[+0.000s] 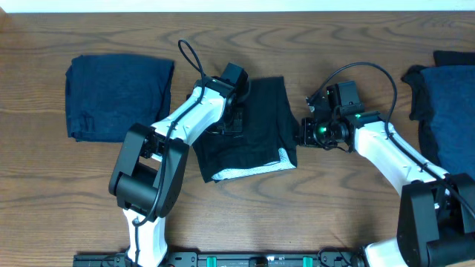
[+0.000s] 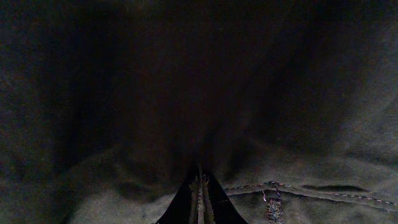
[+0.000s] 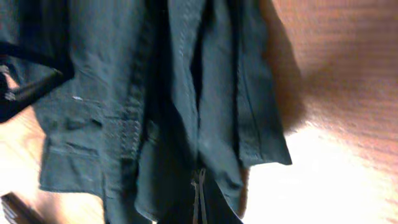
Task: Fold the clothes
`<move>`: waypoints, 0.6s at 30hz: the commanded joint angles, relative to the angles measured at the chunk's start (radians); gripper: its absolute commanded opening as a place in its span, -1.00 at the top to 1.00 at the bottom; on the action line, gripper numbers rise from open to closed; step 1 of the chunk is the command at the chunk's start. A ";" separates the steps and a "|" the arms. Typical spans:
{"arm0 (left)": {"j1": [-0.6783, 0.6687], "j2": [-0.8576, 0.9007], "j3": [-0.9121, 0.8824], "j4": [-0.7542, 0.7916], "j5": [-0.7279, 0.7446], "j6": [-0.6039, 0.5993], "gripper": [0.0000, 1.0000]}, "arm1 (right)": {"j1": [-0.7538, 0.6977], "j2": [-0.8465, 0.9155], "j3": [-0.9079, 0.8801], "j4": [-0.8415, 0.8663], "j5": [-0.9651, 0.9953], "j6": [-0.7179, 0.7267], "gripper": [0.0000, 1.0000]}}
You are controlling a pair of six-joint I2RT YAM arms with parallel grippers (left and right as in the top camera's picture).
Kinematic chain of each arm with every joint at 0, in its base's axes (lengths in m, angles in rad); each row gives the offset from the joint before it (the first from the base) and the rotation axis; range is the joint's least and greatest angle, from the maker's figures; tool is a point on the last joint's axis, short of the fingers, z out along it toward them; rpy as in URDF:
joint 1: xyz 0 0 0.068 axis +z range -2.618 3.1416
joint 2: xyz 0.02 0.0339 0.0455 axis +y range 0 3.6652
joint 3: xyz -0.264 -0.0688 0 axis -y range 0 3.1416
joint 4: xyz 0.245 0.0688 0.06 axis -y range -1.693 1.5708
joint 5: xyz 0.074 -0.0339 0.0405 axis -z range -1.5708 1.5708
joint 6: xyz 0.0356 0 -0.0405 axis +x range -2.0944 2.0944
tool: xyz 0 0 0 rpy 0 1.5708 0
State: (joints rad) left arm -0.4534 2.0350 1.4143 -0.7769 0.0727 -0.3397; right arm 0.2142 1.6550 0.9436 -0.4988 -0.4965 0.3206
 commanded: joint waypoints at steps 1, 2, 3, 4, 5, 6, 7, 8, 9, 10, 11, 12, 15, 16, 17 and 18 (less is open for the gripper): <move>0.005 -0.006 0.006 -0.006 0.003 0.010 0.88 | 0.001 0.024 0.010 0.014 -0.058 0.034 0.98; 0.005 -0.006 0.006 -0.006 0.003 0.010 0.88 | 0.004 0.029 0.010 0.019 -0.058 0.042 0.98; 0.005 -0.006 0.006 -0.006 0.003 0.010 0.88 | 0.009 0.035 0.010 0.027 -0.058 0.046 0.98; 0.005 -0.006 0.006 -0.006 0.003 0.010 0.88 | 0.013 0.042 0.010 0.038 -0.058 0.047 0.98; 0.005 -0.006 0.006 -0.006 0.003 0.010 0.88 | 0.018 0.048 0.010 0.051 -0.063 0.054 0.98; 0.005 -0.006 0.006 -0.006 0.003 0.010 0.88 | 0.024 0.053 0.010 0.063 -0.066 0.061 0.98; 0.005 -0.006 0.006 -0.006 0.003 0.010 0.88 | 0.031 0.060 0.010 0.078 -0.075 0.068 0.98; 0.005 -0.006 0.006 -0.006 0.003 0.010 0.88 | 0.037 0.062 0.010 0.091 -0.087 0.069 0.98; 0.005 -0.006 0.006 -0.006 0.003 0.010 0.88 | 0.043 0.066 0.010 0.107 -0.096 0.074 0.98; 0.005 -0.006 0.006 -0.007 0.003 0.010 0.88 | 0.048 0.066 0.010 0.117 -0.096 0.088 0.98; 0.005 -0.006 0.006 -0.007 0.003 0.010 0.88 | 0.051 0.066 0.010 0.127 -0.096 0.095 0.98; 0.005 -0.006 0.006 -0.007 0.003 0.010 0.88 | 0.055 0.066 0.010 0.137 -0.095 0.103 0.98; 0.005 -0.006 0.006 -0.007 0.003 0.010 0.88 | 0.066 0.066 0.010 0.154 -0.095 0.128 0.98; 0.005 -0.006 0.006 -0.007 0.003 0.010 0.88 | 0.071 0.066 0.010 0.154 -0.095 0.128 0.98; 0.005 -0.006 0.006 -0.006 0.003 0.010 0.88 | 0.076 0.066 0.010 0.151 -0.094 0.128 0.98; 0.005 -0.006 0.006 -0.006 0.003 0.010 0.88 | 0.082 0.066 0.010 0.146 -0.089 0.129 0.98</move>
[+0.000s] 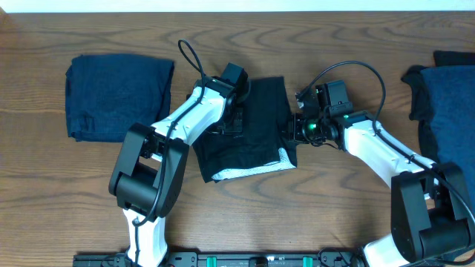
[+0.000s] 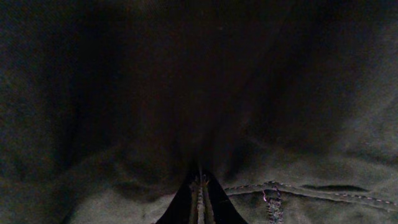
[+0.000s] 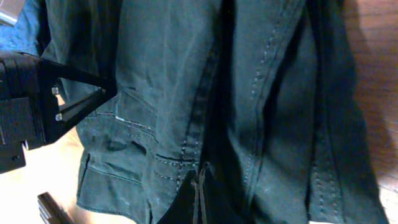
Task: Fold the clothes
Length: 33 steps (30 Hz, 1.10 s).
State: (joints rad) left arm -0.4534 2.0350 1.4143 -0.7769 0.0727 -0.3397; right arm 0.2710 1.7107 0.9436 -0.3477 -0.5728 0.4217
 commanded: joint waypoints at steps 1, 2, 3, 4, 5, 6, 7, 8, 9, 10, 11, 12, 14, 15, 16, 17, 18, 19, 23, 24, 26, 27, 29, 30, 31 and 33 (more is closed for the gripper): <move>0.005 -0.006 0.006 -0.006 0.003 0.010 0.88 | 0.031 0.010 0.009 -0.009 -0.006 0.028 0.97; 0.005 -0.006 0.006 -0.006 0.003 0.010 0.88 | 0.038 0.010 0.008 -0.010 0.001 0.028 0.97; 0.005 -0.006 0.006 -0.006 0.003 0.010 0.88 | 0.047 0.010 0.006 -0.011 0.013 0.032 0.98; 0.005 -0.006 0.006 -0.006 0.003 0.010 0.88 | 0.057 0.010 0.004 -0.011 0.027 0.038 0.98; 0.005 -0.006 0.006 -0.006 0.003 0.010 0.88 | 0.066 0.010 0.002 -0.010 0.038 0.042 0.98; 0.005 -0.006 0.006 -0.006 0.003 0.010 0.88 | 0.077 0.010 0.000 -0.011 0.056 0.053 0.98; 0.005 -0.006 0.006 -0.006 0.003 0.010 0.87 | 0.086 0.010 -0.003 -0.011 0.073 0.062 0.98; 0.005 -0.006 0.006 -0.006 0.003 0.010 0.88 | 0.096 0.010 -0.006 -0.011 0.092 0.074 0.98; 0.005 -0.006 0.006 -0.006 0.003 0.010 0.88 | 0.106 0.010 -0.010 -0.011 0.114 0.086 0.98; 0.005 -0.006 0.006 -0.007 0.003 0.010 0.88 | 0.114 0.010 -0.013 -0.011 0.134 0.094 0.98; 0.005 -0.006 0.006 -0.006 0.003 0.010 0.88 | 0.122 0.010 -0.018 -0.010 0.155 0.104 0.98; 0.005 -0.006 0.006 -0.007 0.003 0.010 0.88 | 0.128 0.010 -0.023 -0.010 0.169 0.106 0.98; 0.005 -0.006 0.006 -0.007 0.003 0.010 0.87 | 0.135 0.010 -0.033 -0.011 0.185 0.106 0.97; 0.005 -0.006 0.006 -0.007 0.003 0.010 0.88 | 0.136 0.010 -0.043 -0.011 0.194 0.110 0.98; 0.005 -0.006 0.006 -0.007 0.003 0.010 0.88 | 0.136 0.010 -0.052 -0.011 0.206 0.119 0.98; 0.005 -0.006 0.006 -0.007 0.003 0.010 0.88 | 0.136 0.010 -0.066 -0.010 0.224 0.129 0.98; 0.005 -0.006 0.006 -0.007 0.003 0.010 0.88 | 0.135 0.010 -0.077 -0.010 0.242 0.136 0.98; 0.005 -0.006 0.006 -0.007 0.003 0.010 0.88 | 0.135 0.010 -0.087 -0.008 0.262 0.142 0.97; 0.005 -0.006 0.006 -0.007 0.003 0.010 0.88 | 0.134 0.010 -0.129 0.029 0.288 0.158 0.98; 0.005 -0.006 0.006 -0.007 0.003 0.010 0.88 | 0.132 0.010 -0.135 0.037 0.289 0.169 0.97; 0.005 -0.006 0.006 -0.007 0.003 0.010 0.88 | 0.124 0.010 -0.136 0.037 0.289 0.181 0.97; 0.005 -0.006 0.006 -0.007 0.003 0.011 0.88 | 0.119 0.010 -0.138 0.037 0.289 0.189 0.98; 0.005 -0.006 0.006 -0.010 0.003 0.014 0.88 | 0.109 0.010 -0.142 0.037 0.289 0.209 0.98; 0.005 -0.006 0.006 -0.011 0.003 0.018 0.88 | 0.103 0.010 -0.146 0.037 0.289 0.221 0.98; 0.005 -0.006 0.006 -0.013 0.003 0.018 0.88 | 0.097 0.010 -0.150 0.037 0.289 0.235 0.98; 0.005 -0.006 0.006 -0.014 0.003 0.018 0.88 | 0.081 0.010 -0.155 0.032 0.288 0.248 0.97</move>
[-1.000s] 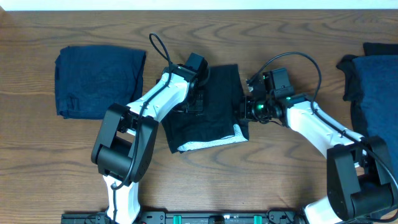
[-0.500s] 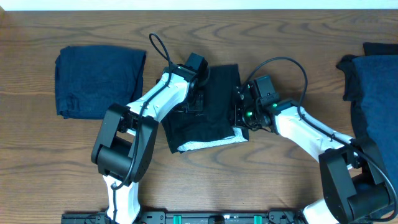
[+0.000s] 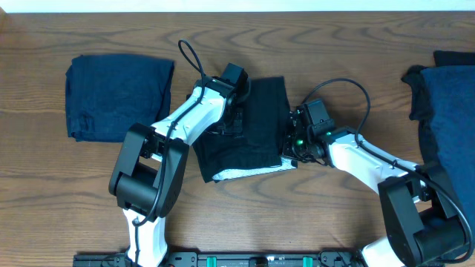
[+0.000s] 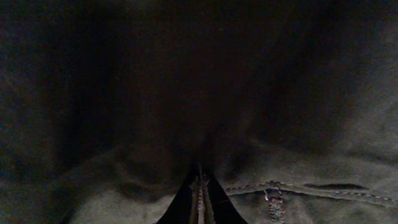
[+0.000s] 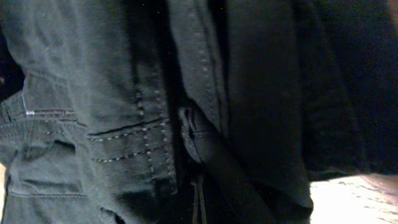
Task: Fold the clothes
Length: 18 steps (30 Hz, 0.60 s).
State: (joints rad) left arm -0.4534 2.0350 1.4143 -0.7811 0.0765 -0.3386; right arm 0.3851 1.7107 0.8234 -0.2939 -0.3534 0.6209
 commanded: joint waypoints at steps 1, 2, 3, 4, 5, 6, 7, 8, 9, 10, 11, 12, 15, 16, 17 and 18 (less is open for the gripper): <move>0.005 -0.006 0.006 -0.010 -0.001 0.023 0.88 | -0.043 0.010 -0.035 -0.028 0.069 0.048 0.98; 0.005 -0.006 0.006 -0.010 -0.001 0.033 0.88 | -0.055 0.009 -0.034 -0.039 0.069 0.047 0.97; 0.005 -0.006 0.006 -0.010 -0.001 0.041 0.88 | -0.069 0.004 -0.033 -0.056 0.069 0.035 0.98; 0.005 -0.006 0.006 -0.010 -0.001 0.044 0.88 | -0.080 0.000 -0.033 -0.069 0.076 0.014 0.98; 0.005 -0.006 0.006 -0.010 -0.001 0.050 0.88 | -0.095 -0.007 -0.033 -0.089 0.101 -0.007 0.97; 0.005 -0.006 0.006 -0.013 -0.001 0.051 0.88 | -0.109 -0.014 -0.033 -0.104 0.128 -0.010 0.98; 0.005 -0.006 0.006 -0.014 -0.001 0.055 0.88 | -0.126 -0.019 -0.033 -0.111 0.143 -0.021 0.98; 0.005 -0.006 0.006 -0.014 -0.002 0.058 0.88 | -0.144 -0.020 -0.033 -0.109 0.136 -0.040 0.96; 0.005 -0.006 0.006 -0.015 -0.002 0.058 0.88 | -0.154 -0.020 -0.033 -0.109 0.127 -0.040 0.94; 0.005 -0.006 0.006 -0.014 -0.002 0.058 0.88 | -0.166 -0.020 -0.034 -0.110 0.110 -0.040 0.94; 0.005 -0.006 0.006 -0.014 -0.002 0.058 0.88 | -0.174 -0.020 -0.034 -0.111 0.100 -0.040 0.93; 0.005 -0.006 0.006 -0.014 -0.002 0.058 0.88 | -0.178 -0.020 -0.035 -0.111 0.089 -0.043 0.92; 0.005 -0.006 0.006 -0.016 -0.002 0.058 0.88 | -0.172 -0.020 -0.035 -0.111 0.083 -0.043 0.91; 0.005 -0.006 0.006 -0.014 -0.001 0.058 0.88 | -0.171 -0.020 -0.034 -0.109 0.083 -0.053 0.95; 0.005 -0.010 0.011 -0.015 -0.001 0.059 0.88 | -0.171 -0.022 -0.032 -0.107 0.069 -0.060 0.98; 0.007 -0.016 0.020 -0.021 -0.001 0.071 0.88 | -0.172 -0.026 -0.026 -0.107 0.044 -0.070 0.98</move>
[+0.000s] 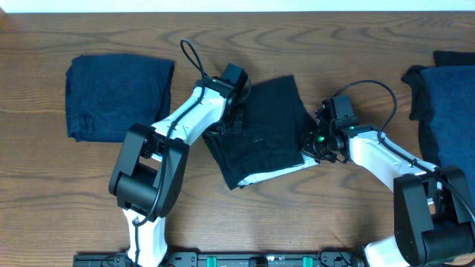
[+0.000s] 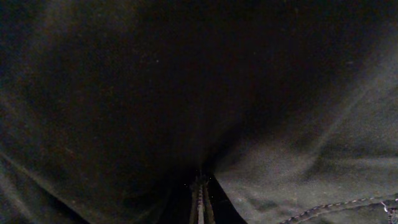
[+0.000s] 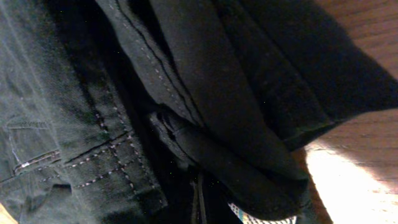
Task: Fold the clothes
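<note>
A folded black pair of trousers (image 1: 263, 130) lies mid-table, turned askew, with a white patterned lining (image 1: 278, 172) showing at its near edge. My left gripper (image 1: 236, 113) is shut, its tips pressed onto the garment's upper left part; dark cloth (image 2: 186, 93) fills its view around the closed fingers (image 2: 199, 202). At the garment's right edge my right gripper (image 1: 309, 142) is shut too, its closed fingers (image 3: 199, 202) dug in under the stacked folds (image 3: 205, 112) next to a stitched pocket (image 3: 74, 162).
A folded dark blue garment (image 1: 119, 96) lies at the far left. A pile of blue clothes (image 1: 449, 104) with a black piece (image 1: 454, 58) sits at the right edge. Bare wooden table (image 1: 297, 222) runs along the front.
The black garment has swung round and shifted to the right, its near end now further right. My right gripper has moved right with it. The left gripper stays pressed at the upper left.
My left gripper stayed shut on top of the black garment throughout. The right gripper, shut, stood beside the garment's right edge, then closer, then dug into its right-hand folds. Now the garment lies turned and shifted rightward.
</note>
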`<move>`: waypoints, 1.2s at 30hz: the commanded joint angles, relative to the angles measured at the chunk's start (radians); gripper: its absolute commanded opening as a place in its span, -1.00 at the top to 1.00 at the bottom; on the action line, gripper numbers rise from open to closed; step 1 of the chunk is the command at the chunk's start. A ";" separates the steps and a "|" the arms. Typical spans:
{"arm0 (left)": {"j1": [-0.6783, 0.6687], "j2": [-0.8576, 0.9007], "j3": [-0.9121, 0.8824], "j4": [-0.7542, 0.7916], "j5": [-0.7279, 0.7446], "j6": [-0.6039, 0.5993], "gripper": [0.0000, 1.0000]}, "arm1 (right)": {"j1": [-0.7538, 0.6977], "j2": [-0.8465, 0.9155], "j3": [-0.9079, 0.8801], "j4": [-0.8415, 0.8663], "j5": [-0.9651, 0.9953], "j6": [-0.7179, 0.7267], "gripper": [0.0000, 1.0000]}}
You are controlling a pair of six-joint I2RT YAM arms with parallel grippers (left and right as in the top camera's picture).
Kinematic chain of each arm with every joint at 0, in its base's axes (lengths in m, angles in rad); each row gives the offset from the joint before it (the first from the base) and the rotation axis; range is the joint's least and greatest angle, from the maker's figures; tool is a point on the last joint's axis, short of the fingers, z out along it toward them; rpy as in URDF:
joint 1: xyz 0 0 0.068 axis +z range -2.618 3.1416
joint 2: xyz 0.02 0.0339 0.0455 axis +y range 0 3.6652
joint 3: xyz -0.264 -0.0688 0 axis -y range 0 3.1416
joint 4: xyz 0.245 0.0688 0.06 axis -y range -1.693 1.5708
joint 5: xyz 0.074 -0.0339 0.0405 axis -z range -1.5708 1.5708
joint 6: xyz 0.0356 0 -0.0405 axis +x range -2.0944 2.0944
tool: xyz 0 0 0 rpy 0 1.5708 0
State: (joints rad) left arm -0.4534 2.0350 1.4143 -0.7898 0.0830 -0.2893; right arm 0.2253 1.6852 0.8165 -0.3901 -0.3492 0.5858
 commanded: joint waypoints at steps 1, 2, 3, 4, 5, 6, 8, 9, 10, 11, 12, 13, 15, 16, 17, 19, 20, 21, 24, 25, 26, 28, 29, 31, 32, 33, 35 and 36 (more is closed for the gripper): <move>0.010 -0.030 0.036 -0.026 -0.007 0.028 0.88 | -0.016 -0.008 -0.009 -0.011 0.005 -0.053 0.96; 0.012 -0.050 0.052 -0.040 -0.007 0.031 0.87 | -0.019 -0.017 0.001 -0.012 -0.013 -0.067 0.95; 0.014 -0.079 0.069 -0.049 -0.004 0.030 0.88 | -0.022 -0.033 0.015 -0.021 -0.020 -0.071 0.91; 0.016 -0.115 0.080 -0.054 0.007 0.030 0.88 | -0.027 -0.051 0.032 -0.036 -0.022 -0.071 0.89; 0.017 -0.142 0.086 -0.054 0.016 0.030 0.88 | -0.031 -0.066 0.047 -0.053 -0.025 -0.072 0.88; 0.017 -0.187 0.090 -0.053 0.026 0.026 0.88 | -0.040 -0.092 0.074 -0.087 -0.035 -0.086 0.85; 0.016 -0.242 0.090 -0.054 0.050 0.022 0.88 | -0.051 -0.135 0.113 -0.145 -0.045 -0.114 0.81; 0.016 -0.266 0.089 -0.058 0.073 0.015 0.87 | -0.055 -0.157 0.129 -0.174 -0.044 -0.120 0.76; 0.016 -0.284 0.089 -0.066 0.102 0.004 0.88 | -0.055 -0.181 0.142 -0.198 -0.044 -0.125 0.70; 0.016 -0.293 0.089 -0.074 0.127 -0.003 0.88 | -0.054 -0.204 0.147 -0.211 -0.048 -0.132 0.65; 0.016 -0.296 0.089 -0.087 0.161 -0.003 0.88 | -0.054 -0.222 0.147 -0.217 -0.052 -0.132 0.62; 0.016 -0.295 0.088 -0.096 0.179 -0.003 0.88 | -0.053 -0.231 0.147 -0.222 -0.061 -0.133 0.65; 0.016 -0.288 0.070 -0.101 0.222 -0.004 0.88 | -0.047 -0.234 0.146 -0.224 -0.112 -0.159 0.72; 0.016 -0.282 0.057 -0.100 0.242 -0.011 0.88 | -0.043 -0.229 0.145 -0.222 -0.132 -0.167 0.77; 0.016 -0.275 0.043 -0.099 0.261 -0.021 0.88 | -0.039 -0.223 0.144 -0.222 -0.138 -0.179 0.81; 0.016 -0.257 0.013 -0.091 0.300 -0.027 0.88 | -0.030 -0.206 0.143 -0.224 -0.138 -0.203 0.88; 0.016 -0.249 -0.002 -0.087 0.315 -0.027 0.88 | -0.027 -0.195 0.143 -0.224 -0.138 -0.212 0.90; 0.016 -0.240 -0.017 -0.086 0.331 -0.027 0.88 | -0.026 -0.180 0.143 -0.224 -0.142 -0.220 0.92; 0.015 -0.222 -0.064 -0.069 0.361 -0.027 0.88 | -0.025 -0.128 0.142 -0.224 -0.149 -0.238 0.96; 0.015 -0.218 -0.080 -0.058 0.367 -0.026 0.88 | -0.023 -0.105 0.142 -0.224 -0.149 -0.245 0.97; 0.015 -0.215 -0.098 -0.046 0.378 -0.027 0.88 | -0.023 -0.085 0.142 -0.224 -0.149 -0.253 0.96; 0.013 -0.211 -0.134 -0.022 0.391 -0.030 0.88 | -0.023 -0.037 0.142 -0.219 -0.148 -0.270 0.97; 0.011 -0.211 -0.154 -0.007 0.393 -0.030 0.88 | -0.023 -0.005 0.142 -0.211 -0.143 -0.277 0.97; 0.004 -0.211 -0.195 0.018 0.393 -0.030 0.88 | -0.023 0.047 0.142 -0.196 -0.112 -0.277 0.97; 0.003 -0.211 -0.214 0.032 0.393 -0.030 0.88 | -0.024 0.077 0.142 -0.187 -0.086 -0.277 0.97; 0.003 -0.211 -0.233 0.043 0.393 -0.030 0.88 | -0.024 0.102 0.142 -0.180 -0.060 -0.277 0.98; 0.003 -0.211 -0.260 0.058 0.392 -0.029 0.88 | -0.024 0.155 0.142 -0.169 -0.019 -0.276 0.98; 0.003 -0.211 -0.271 0.068 0.392 -0.026 0.88 | -0.024 0.175 0.142 -0.164 -0.017 -0.276 0.97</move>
State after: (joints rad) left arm -0.4488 1.8183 1.1690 -0.7338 0.4610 -0.3168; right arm 0.1932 1.8027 0.9573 -0.5549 -0.4534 0.3325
